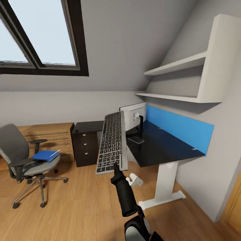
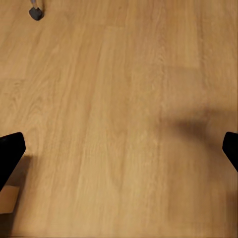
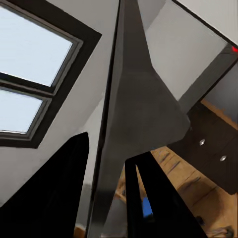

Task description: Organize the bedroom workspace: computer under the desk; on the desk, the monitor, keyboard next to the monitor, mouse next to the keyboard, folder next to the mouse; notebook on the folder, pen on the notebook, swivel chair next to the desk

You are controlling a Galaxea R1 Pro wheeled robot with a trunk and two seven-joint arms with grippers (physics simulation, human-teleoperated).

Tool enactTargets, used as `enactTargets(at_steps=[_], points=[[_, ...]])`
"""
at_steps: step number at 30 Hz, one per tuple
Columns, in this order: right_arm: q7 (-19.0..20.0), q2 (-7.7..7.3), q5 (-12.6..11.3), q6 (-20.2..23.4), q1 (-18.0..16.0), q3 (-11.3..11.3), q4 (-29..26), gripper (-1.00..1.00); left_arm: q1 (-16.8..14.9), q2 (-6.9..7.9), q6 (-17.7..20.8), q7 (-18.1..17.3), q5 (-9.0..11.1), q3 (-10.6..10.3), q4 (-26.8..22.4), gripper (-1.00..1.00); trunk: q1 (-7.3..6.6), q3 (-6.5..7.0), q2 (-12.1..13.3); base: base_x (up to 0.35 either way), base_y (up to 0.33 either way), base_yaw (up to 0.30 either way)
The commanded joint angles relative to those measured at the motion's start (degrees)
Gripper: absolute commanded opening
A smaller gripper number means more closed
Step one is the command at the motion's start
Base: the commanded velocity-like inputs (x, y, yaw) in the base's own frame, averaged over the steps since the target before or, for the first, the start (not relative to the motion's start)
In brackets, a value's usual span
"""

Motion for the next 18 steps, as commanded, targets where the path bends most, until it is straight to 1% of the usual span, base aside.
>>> enactTargets(at_steps=[1, 3, 4, 5, 6, 7, 8, 12, 14, 16, 18], points=[[-0.5, 0.63, 0.9, -0.4, -0.1, 0.3, 1.1, -1.0, 0.0, -0.03, 0.3, 0.1, 0.5, 0.0, -0.2, 1.0, 0.01, -0.03, 0.0, 0.0, 0.0, 0.27], [-1.8, 3.25, 4.3, -0.3, -0.1, 0.3, 5.6, -1.0, 0.1, -0.03, 0.2, 0.1, 0.5, 0.0, -0.2, 1.0, 0.01, 0.01, 0.0, 0.0, 0.0, 0.27], [-2.0, 3.75, 5.0, -0.3, -0.1, 0.3, 6.5, -1.0, 0.0, -0.03, 0.2, 0.1, 0.5, 0.0, -0.2, 1.0, 0.01, 0.03, 0.0, 0.0, 0.0, 0.27], [-2.3, 5.12, 7.6, -0.4, -0.1, 0.3, 9.1, -1.0, 0.1, -0.03, 0.2, 0.1, 0.5, 0.0, -0.2, 1.0, 0.01, 0.05, 0.0, 0.0, 0.0, 0.27], [-2.3, 5.54, 8.5, -0.4, -0.1, 0.3, 9.9, -1.0, 0.0, -0.03, 0.2, 0.1, 0.5, 0.0, -0.2, 1.0, 0.01, 0.07, 0.0, 0.0, 0.0, 0.27], [-2.4, 6.8, 11.4, -0.4, -0.1, 0.2, 12.3, -1.0, 0.0, -0.03, 0.2, 0.1, 0.5, 0.0, -0.2, 1.0, 0.01, 0.08, 0.0, 0.0, 0.0, 0.271], [-2.5, 7.38, 13.3, -0.4, -0.1, 0.2, 14.1, -1.0, 0.1, -0.03, 0.1, 0.1, 0.5, 0.0, -0.2, 1.0, 0.01, 0.1, 0.0, 0.0, 0.0, 0.273], [-2.6, 7.38, 21.3, -0.5, -0.3, 0.0, 22.1, -1.0, 0.0, -0.03, 0.1, 0.1, 0.6, 0.0, -0.2, 1.0, 0.01, 0.11, 0.0, 0.0, 0.0, 0.281], [-2.6, 7.38, 22.3, -0.6, -0.4, -0.2, 24.2, -1.0, 0.0, -0.03, 0.1, 0.1, 0.6, 0.0, -0.2, 1.0, 0.01, 0.11, 0.0, 0.0, 0.0, 0.285], [-2.6, 7.38, 23.0, -0.9, -0.6, -0.6, 29.6, -1.0, 0.0, 0.12, 0.1, 0.1, 0.6, 0.0, -0.2, 1.0, 0.01, 0.11, 0.0, 0.0, 0.0, 0.286], [-2.6, 7.38, 23.2, -2.9, -1.1, -0.7, 35.6, -1.0, 0.1, 0.34, 0.1, 0.1, 0.6, 0.1, -0.2, 1.0, 0.01, 0.11, 0.0, 0.0, 0.0, 0.286]])
